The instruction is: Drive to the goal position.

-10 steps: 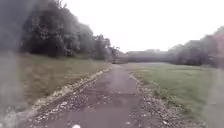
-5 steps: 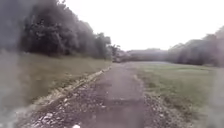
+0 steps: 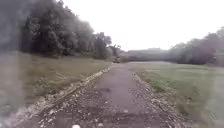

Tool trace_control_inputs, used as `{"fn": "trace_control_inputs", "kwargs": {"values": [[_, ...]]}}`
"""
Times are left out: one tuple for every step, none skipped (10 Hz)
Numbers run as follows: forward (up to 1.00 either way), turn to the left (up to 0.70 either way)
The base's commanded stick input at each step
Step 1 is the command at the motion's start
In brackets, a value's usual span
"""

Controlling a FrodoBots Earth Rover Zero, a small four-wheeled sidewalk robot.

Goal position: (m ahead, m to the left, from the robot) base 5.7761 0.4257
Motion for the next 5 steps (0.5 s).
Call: {"fn": "trace_control_inputs", "kwargs": {"values": [[0.85,0.0],[0.85,0.0],[0.85,0.0],[0.85,0.0],[0.85,0.0]]}}
